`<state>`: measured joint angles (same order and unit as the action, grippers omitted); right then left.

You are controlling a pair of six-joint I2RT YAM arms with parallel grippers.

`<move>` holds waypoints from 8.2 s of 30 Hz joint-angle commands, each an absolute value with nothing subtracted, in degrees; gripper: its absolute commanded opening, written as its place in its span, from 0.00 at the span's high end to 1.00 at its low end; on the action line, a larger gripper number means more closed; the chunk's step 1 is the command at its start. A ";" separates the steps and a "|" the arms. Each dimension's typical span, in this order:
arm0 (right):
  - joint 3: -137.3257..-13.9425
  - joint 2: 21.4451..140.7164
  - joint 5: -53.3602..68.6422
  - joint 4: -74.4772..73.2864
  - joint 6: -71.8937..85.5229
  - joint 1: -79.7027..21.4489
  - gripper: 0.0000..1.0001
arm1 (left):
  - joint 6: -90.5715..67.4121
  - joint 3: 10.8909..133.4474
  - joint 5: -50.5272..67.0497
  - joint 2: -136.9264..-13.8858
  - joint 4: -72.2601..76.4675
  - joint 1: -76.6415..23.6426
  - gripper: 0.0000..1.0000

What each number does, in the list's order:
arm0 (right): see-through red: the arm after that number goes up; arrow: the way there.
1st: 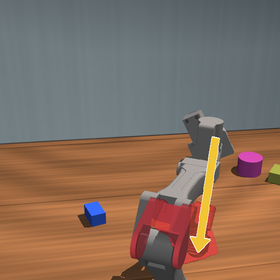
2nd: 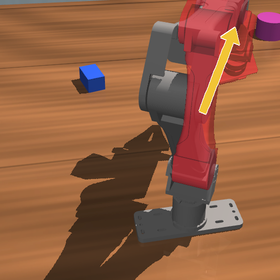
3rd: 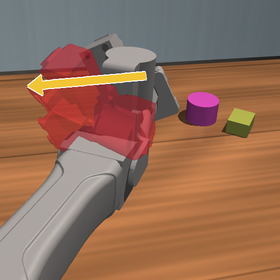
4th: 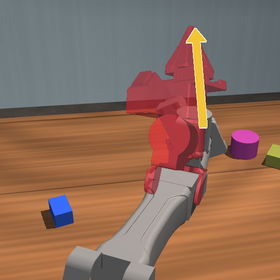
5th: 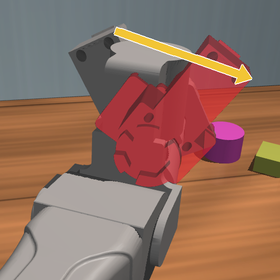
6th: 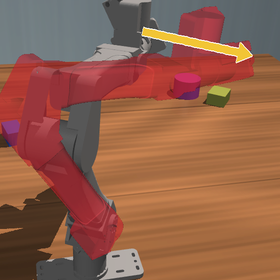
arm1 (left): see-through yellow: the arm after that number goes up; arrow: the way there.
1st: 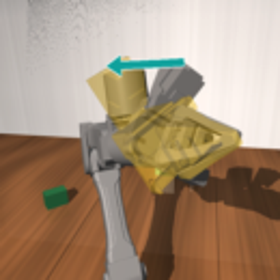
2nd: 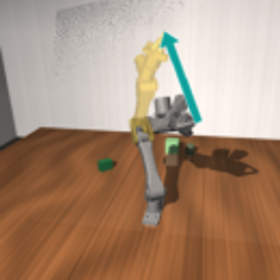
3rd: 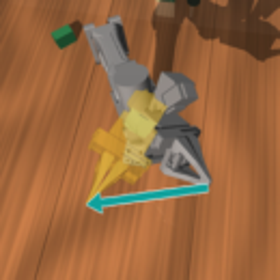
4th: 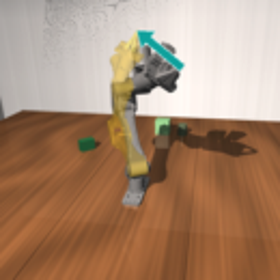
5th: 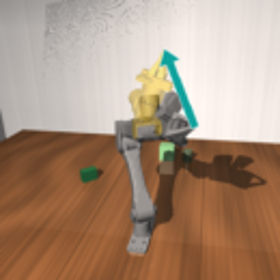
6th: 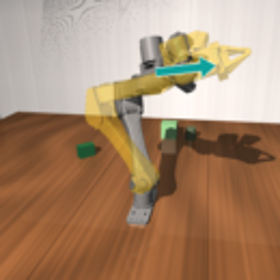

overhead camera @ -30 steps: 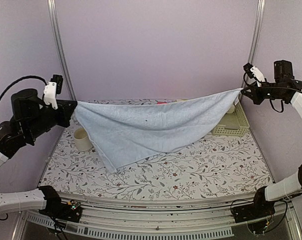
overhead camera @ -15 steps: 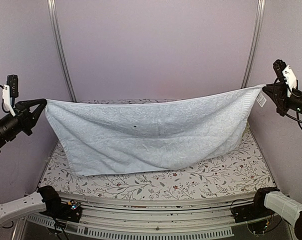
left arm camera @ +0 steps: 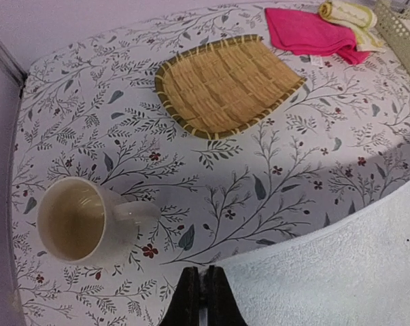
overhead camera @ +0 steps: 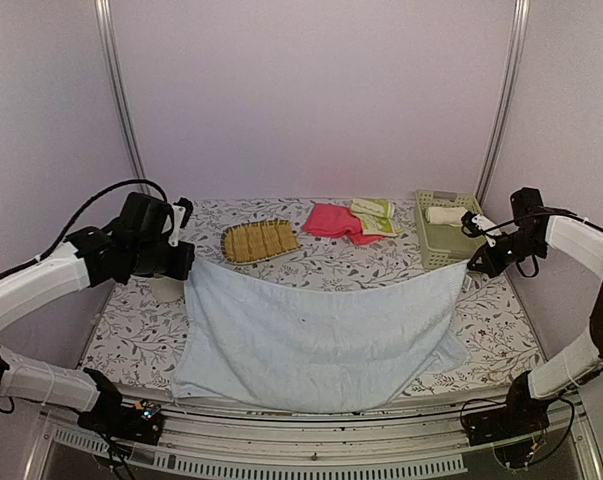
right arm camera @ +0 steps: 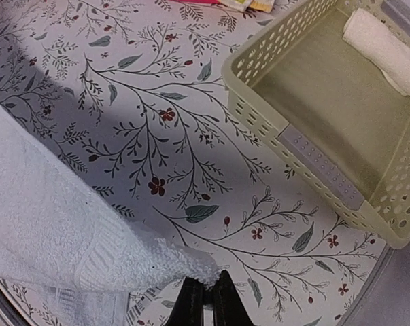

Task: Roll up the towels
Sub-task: Flatten out the towel at the center of the board, then move the towel to the center of the board, then move the bin to the corner of the board, then pick up the towel from the center of the board.

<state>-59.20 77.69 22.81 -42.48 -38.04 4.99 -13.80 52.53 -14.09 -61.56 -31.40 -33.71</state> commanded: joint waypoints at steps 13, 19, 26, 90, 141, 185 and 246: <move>-73.48 94.73 25.14 -30.51 -29.19 5.15 0.49 | -15.65 61.05 -6.35 -85.59 -19.86 -23.81 0.53; -62.89 82.54 28.85 -35.62 -35.72 4.87 0.49 | -19.38 55.11 -2.87 -76.89 -23.05 -26.66 0.55; -51.21 71.14 24.89 -43.22 -46.75 0.03 0.53 | -26.58 48.64 3.63 -71.14 -31.57 -31.80 0.64; -43.30 72.64 15.70 -54.09 -63.20 -5.01 0.64 | -39.24 40.17 2.20 -73.04 -42.47 -35.84 0.86; -52.84 68.93 18.12 -63.68 -70.93 -3.76 0.60 | -37.88 59.19 -4.16 -78.26 -52.08 -37.93 0.71; -76.88 108.61 24.98 -38.66 -33.91 7.03 0.70 | -23.73 72.65 -7.71 -110.79 -32.43 -17.82 0.55; -73.26 116.19 15.22 -32.26 -29.18 3.16 0.88 | -21.92 70.53 0.72 -113.92 -30.64 -17.55 1.00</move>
